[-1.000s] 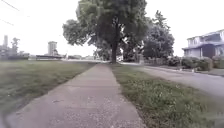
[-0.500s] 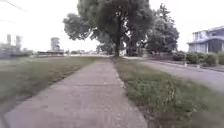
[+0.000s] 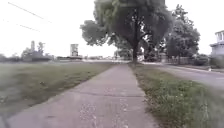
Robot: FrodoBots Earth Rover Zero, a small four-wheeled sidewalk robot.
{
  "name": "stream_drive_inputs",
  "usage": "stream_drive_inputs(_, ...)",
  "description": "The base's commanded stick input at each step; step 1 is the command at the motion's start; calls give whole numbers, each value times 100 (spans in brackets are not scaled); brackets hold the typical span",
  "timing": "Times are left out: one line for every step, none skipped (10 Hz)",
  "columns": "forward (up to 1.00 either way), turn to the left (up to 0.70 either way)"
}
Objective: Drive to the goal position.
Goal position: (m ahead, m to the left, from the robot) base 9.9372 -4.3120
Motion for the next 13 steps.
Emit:
stream_drive_inputs(70,0)
stream_drive_inputs(70,0)
stream_drive_inputs(70,0)
stream_drive_inputs(70,0)
stream_drive_inputs(70,6)
stream_drive_inputs(70,15)
stream_drive_inputs(70,25)
stream_drive_inputs(70,26)
stream_drive_inputs(70,0)
stream_drive_inputs(70,0)
stream_drive_inputs(70,0)
stream_drive_inputs(70,0)
stream_drive_inputs(70,0)
